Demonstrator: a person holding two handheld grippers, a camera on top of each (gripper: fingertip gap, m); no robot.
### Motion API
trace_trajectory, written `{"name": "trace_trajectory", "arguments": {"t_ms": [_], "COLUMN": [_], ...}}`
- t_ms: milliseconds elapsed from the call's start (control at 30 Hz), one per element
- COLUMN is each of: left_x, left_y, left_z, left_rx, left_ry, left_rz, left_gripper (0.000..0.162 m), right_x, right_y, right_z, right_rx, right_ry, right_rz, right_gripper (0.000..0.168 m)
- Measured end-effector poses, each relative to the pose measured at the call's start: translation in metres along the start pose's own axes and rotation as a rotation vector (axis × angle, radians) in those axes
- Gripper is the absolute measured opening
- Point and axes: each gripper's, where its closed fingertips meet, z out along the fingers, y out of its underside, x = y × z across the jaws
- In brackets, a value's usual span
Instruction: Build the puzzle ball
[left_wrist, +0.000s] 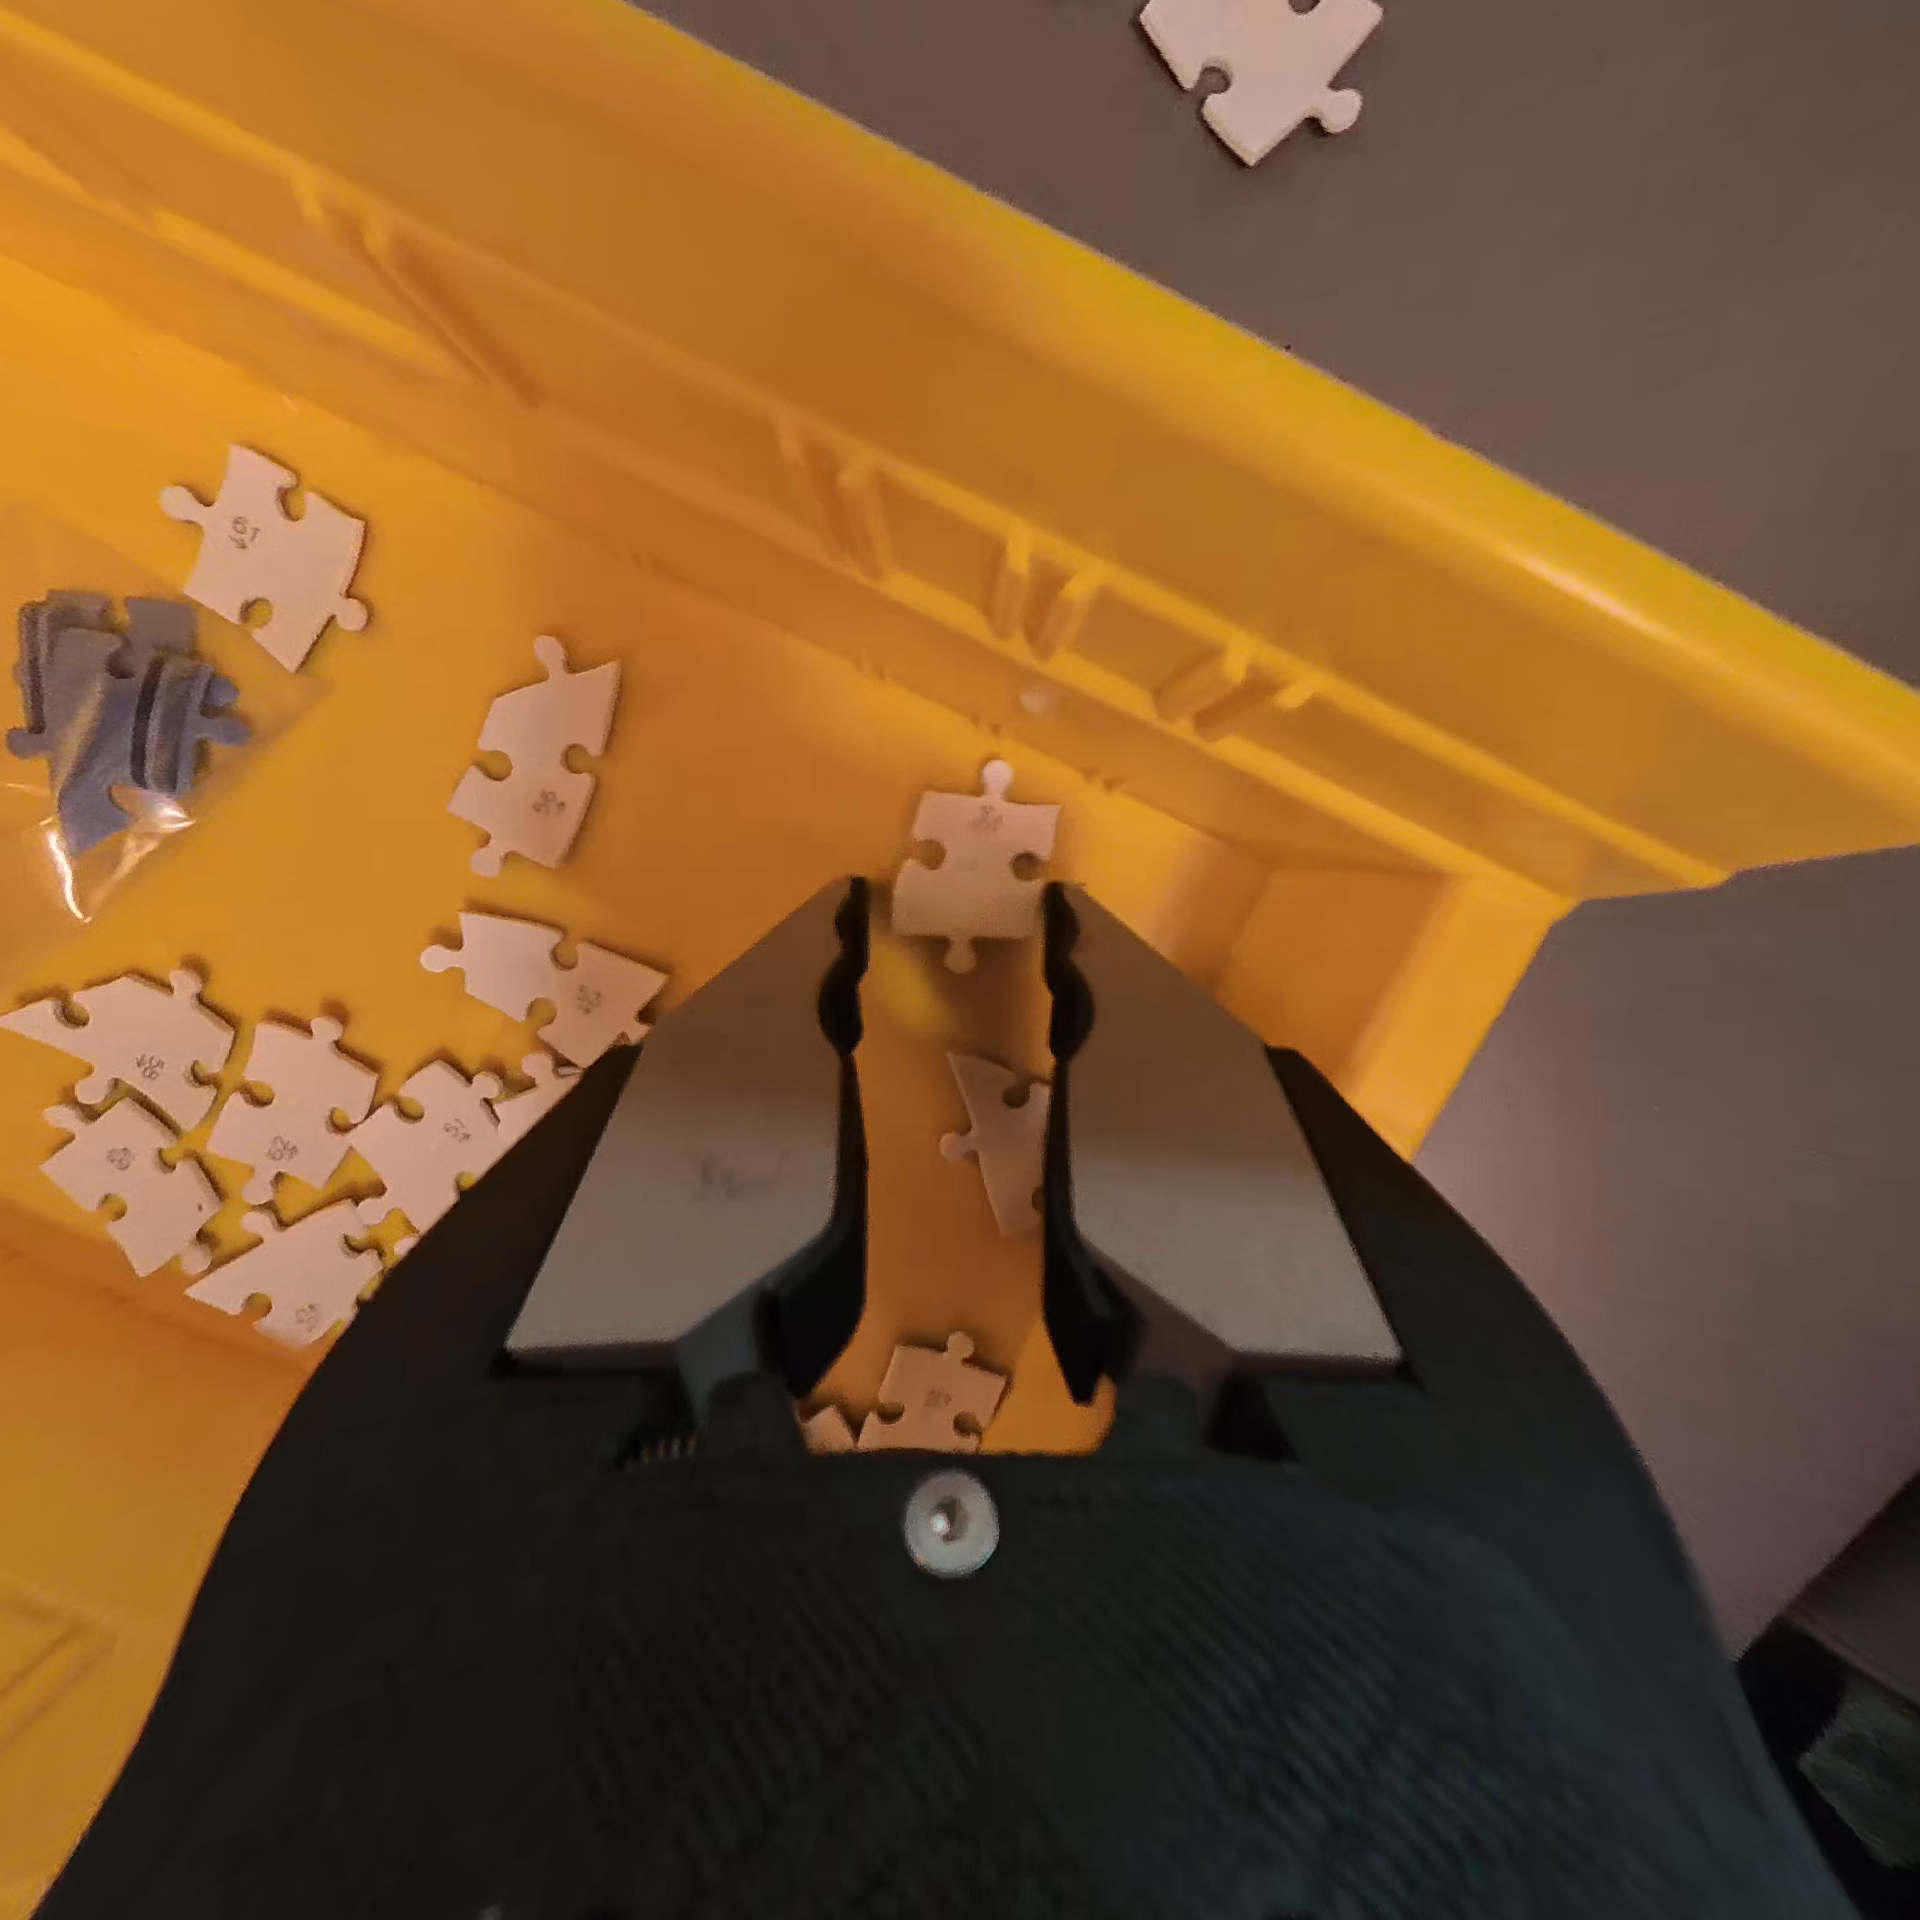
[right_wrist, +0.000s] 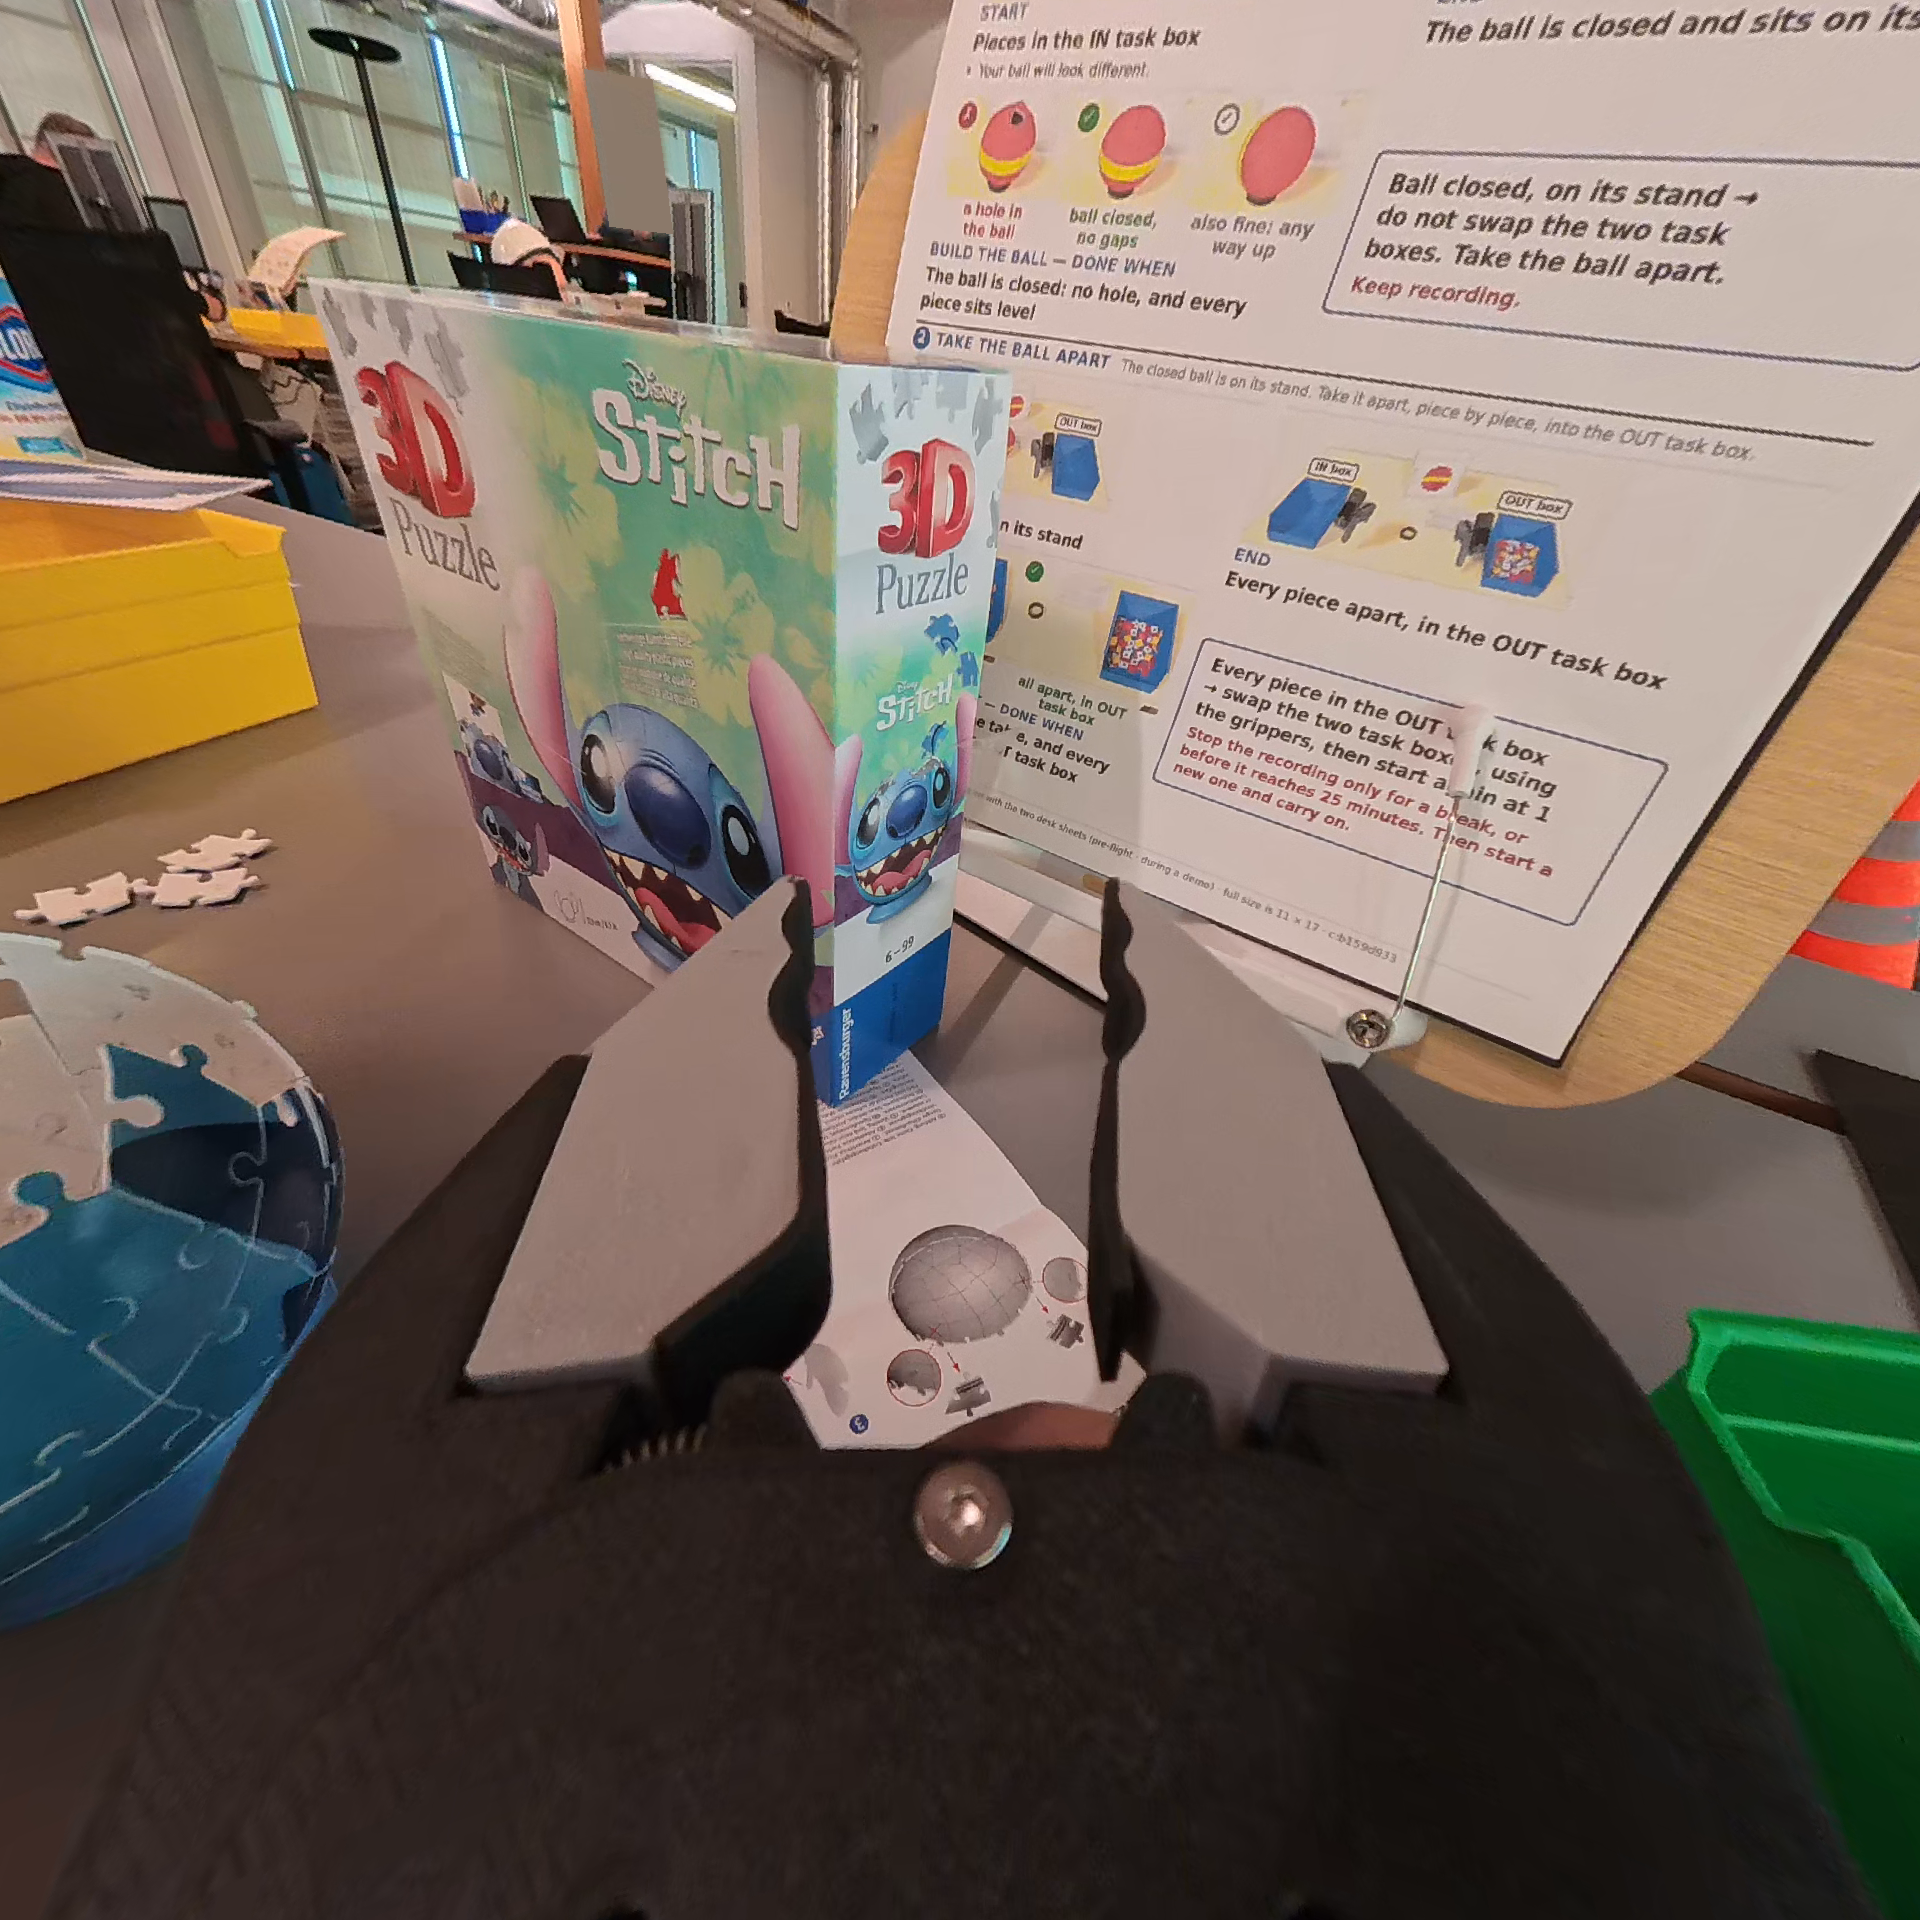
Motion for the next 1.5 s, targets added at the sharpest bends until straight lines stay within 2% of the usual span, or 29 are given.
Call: {"name": "trace_trajectory", "arguments": {"t_ms": [200,300,433,567,667,767,933,1000,1067,1133,1200,1367,1500], "left_x": [-0.003,-0.015,-0.013,0.031,0.082,0.117,0.122,0.128,0.146,0.145,0.126,0.109,0.091], "left_y": [0.001,-0.001,-0.037,-0.095,-0.134,-0.155,-0.167,-0.170,-0.165,-0.164,-0.164,-0.172,-0.173], "left_z": [-0.001,-0.017,-0.069,-0.097,-0.084,-0.049,0.006,0.022,0.032,0.033,0.026,-0.016,-0.075], "left_rx": [-0.030,-0.009,0.182,0.314,0.329,0.273,0.216,0.207,0.154,0.132,0.124,0.190,0.332], "left_ry": [-0.057,-0.133,-0.143,-0.125,-0.076,-0.063,-0.053,0.023,0.139,0.110,-0.001,-0.012,-0.088], "left_rz": [-0.045,-0.085,-0.159,-0.058,0.056,0.135,0.101,0.065,0.052,0.077,0.089,0.068,0.093], "left_gripper": [0.027,0.027,0.027,0.027,0.027,0.027,0.027,0.027,0.028,0.028,0.032,0.038,0.033], "right_x": [-0.001,-0.003,-0.004,-0.004,-0.006,-0.008,-0.016,-0.017,-0.019,-0.021,-0.021,-0.013,-0.004], "right_y": [-0.003,-0.005,-0.002,0.009,0.020,0.027,0.035,0.039,0.042,0.043,0.044,0.043,0.045], "right_z": [-0.003,-0.005,-0.004,0.001,0.006,0.009,0.013,0.015,0.016,0.017,0.017,0.014,0.012], "right_rx": [0.012,0.022,0.013,-0.038,-0.084,-0.102,-0.119,-0.138,-0.152,-0.158,-0.161,-0.168,-0.168], "right_ry": [-0.012,-0.028,-0.052,-0.063,-0.072,-0.072,-0.094,-0.089,-0.091,-0.101,-0.103,-0.071,-0.052], "right_rz": [-0.002,0.009,0.037,0.064,0.070,0.058,0.073,0.046,0.036,0.044,0.039,0.023,0.068], "right_gripper": [0.051,0.052,0.051,0.052,0.053,0.053,0.052,0.052,0.052,0.052,0.052,0.050,0.050]}}
